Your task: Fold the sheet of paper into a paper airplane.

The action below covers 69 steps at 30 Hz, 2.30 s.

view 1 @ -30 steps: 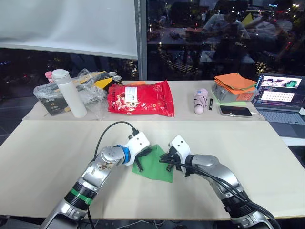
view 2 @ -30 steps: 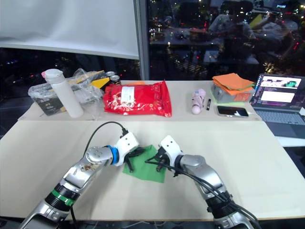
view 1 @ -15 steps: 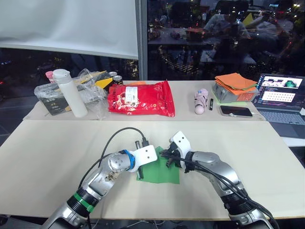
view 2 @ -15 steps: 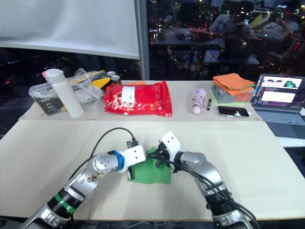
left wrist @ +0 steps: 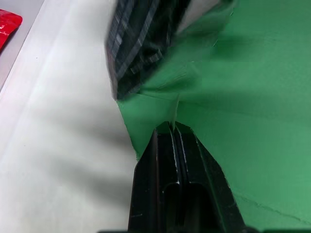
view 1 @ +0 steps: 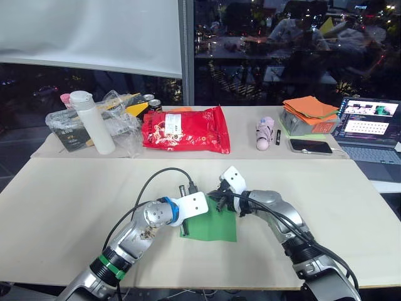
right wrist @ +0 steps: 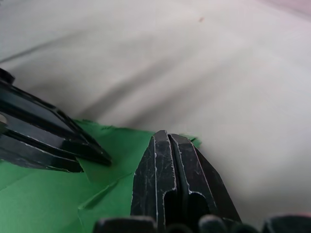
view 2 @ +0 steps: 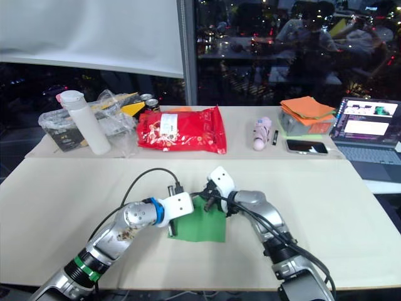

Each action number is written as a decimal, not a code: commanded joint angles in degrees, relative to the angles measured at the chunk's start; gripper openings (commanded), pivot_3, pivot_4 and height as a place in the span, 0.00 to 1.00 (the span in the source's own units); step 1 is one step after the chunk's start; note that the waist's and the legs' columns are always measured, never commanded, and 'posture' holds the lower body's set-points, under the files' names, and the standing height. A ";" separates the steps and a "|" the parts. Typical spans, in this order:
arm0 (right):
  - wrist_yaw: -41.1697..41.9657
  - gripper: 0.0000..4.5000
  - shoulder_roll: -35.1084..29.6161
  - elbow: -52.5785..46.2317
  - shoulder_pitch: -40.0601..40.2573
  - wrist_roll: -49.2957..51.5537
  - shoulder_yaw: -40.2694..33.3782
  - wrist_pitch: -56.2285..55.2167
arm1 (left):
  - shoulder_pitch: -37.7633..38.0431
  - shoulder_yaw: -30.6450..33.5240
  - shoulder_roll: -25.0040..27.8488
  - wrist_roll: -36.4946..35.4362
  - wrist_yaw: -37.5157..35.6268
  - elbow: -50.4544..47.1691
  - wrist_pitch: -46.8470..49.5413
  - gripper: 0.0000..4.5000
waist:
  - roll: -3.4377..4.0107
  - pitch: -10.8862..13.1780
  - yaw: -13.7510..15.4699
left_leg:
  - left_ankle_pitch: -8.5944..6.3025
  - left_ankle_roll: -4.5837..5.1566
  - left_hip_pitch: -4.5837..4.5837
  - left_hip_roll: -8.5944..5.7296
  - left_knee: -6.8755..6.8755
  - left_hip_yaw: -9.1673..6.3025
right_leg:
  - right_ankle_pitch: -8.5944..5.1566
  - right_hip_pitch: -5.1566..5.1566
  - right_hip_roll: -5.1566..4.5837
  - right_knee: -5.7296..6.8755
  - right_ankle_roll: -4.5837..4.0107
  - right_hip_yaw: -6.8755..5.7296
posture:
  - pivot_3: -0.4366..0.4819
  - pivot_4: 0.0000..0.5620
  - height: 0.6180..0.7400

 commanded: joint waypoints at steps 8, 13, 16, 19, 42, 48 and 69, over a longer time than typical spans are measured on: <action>2.66 0.00 0.11 1.63 0.27 -2.42 2.20 -2.24 | 1.83 11.78 -3.44 -12.03 -2.77 -6.13 9.84 0.67 | 0.04 -0.02 -0.27 | 0.00 0.00 0.08 0.00 0.00 0.00 | -0.01 0.03 0.00 0.07 0.01 0.00 | 0.48 0.27 0.93; 3.64 0.00 -0.26 2.00 0.55 -2.85 2.31 -2.38 | 3.03 22.23 -2.66 -23.13 -4.45 -11.82 18.91 0.99 | 0.06 -0.03 -0.75 | 0.00 0.00 0.20 0.02 -0.01 0.00 | -0.02 0.08 0.02 0.14 0.03 -0.01 | 0.48 0.27 0.93; 3.84 0.00 -0.12 2.27 0.43 -3.10 2.25 -2.46 | 3.95 25.55 -4.43 -26.73 -1.88 -13.13 22.80 0.99 | 0.06 -0.03 -0.88 | 0.00 0.00 0.28 0.02 0.00 0.00 | -0.03 0.21 0.01 0.07 0.04 -0.01 | 0.48 0.27 0.93; 3.91 0.00 0.03 2.55 0.11 -3.30 2.28 -2.55 | 4.69 25.52 -5.48 -27.23 0.19 -12.25 23.01 0.81 | 0.06 -0.03 -0.93 | 0.00 0.00 0.30 0.02 0.00 0.00 | -0.03 0.24 0.00 0.06 0.04 0.00 | 0.48 0.27 0.93; 2.62 0.00 2.03 1.85 -2.76 -3.22 1.04 -5.18 | 11.46 18.12 -12.39 -26.32 10.28 -5.35 21.64 0.01 | 0.09 -0.05 -1.30 | 0.00 0.00 0.35 0.02 0.00 0.00 | -0.02 0.24 0.01 0.07 0.03 0.00 | 0.48 0.27 0.93; 2.71 0.00 2.78 6.57 -4.54 -5.82 2.41 -7.49 | 11.48 18.93 -11.93 -27.13 10.72 -5.12 21.77 0.01 | 0.09 -0.05 -1.30 | 0.00 -0.01 0.33 0.01 0.00 0.00 | -0.02 0.23 0.01 0.05 0.03 0.00 | 0.48 0.27 0.93; 3.51 0.00 1.55 0.33 -3.30 -3.82 -1.58 -8.07 | 10.41 19.59 -13.11 -28.50 11.69 -3.38 20.36 0.01 | 0.09 -0.05 -1.31 | 0.00 -0.01 0.30 0.01 -0.01 0.00 | -0.02 0.23 0.01 0.03 0.03 0.00 | 0.48 0.27 0.93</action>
